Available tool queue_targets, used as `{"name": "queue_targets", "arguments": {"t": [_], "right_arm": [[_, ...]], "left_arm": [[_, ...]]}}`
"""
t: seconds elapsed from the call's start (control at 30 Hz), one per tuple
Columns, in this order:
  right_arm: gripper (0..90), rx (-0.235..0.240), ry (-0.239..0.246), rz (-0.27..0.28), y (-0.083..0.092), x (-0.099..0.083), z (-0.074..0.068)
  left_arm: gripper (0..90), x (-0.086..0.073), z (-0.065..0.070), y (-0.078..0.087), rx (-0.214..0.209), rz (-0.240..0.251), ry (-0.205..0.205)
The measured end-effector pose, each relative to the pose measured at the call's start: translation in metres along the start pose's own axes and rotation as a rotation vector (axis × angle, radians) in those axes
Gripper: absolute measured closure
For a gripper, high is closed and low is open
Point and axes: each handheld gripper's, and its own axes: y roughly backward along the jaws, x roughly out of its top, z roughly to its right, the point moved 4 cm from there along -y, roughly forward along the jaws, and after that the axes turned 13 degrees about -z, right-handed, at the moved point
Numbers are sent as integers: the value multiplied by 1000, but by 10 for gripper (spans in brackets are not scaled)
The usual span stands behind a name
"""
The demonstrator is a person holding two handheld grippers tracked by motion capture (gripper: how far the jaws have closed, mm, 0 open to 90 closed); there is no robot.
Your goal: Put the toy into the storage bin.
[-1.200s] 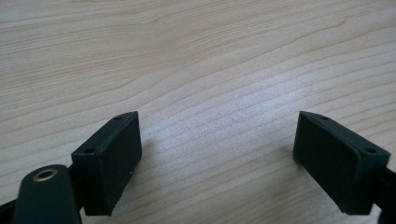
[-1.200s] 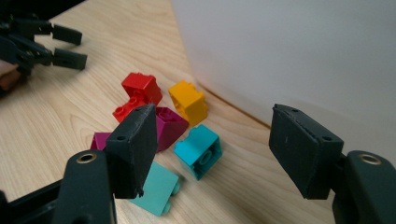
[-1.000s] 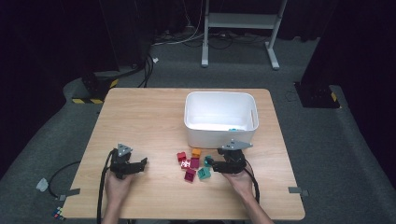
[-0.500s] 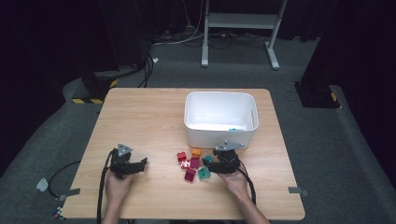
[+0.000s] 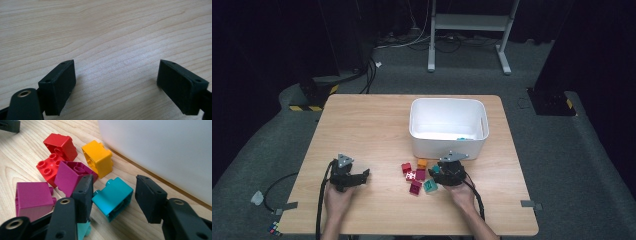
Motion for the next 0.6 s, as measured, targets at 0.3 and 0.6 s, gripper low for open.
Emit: {"name": "queue_targets", "arguments": {"t": [0.3, 0.6], "right_arm": [[540, -21, 13, -4, -3, 0, 0], [546, -30, 21, -2, -2, 0, -2]], "left_arm": [[156, 0, 0, 0, -1, 1, 1], [156, 0, 0, 0, 0, 0, 0]]}}
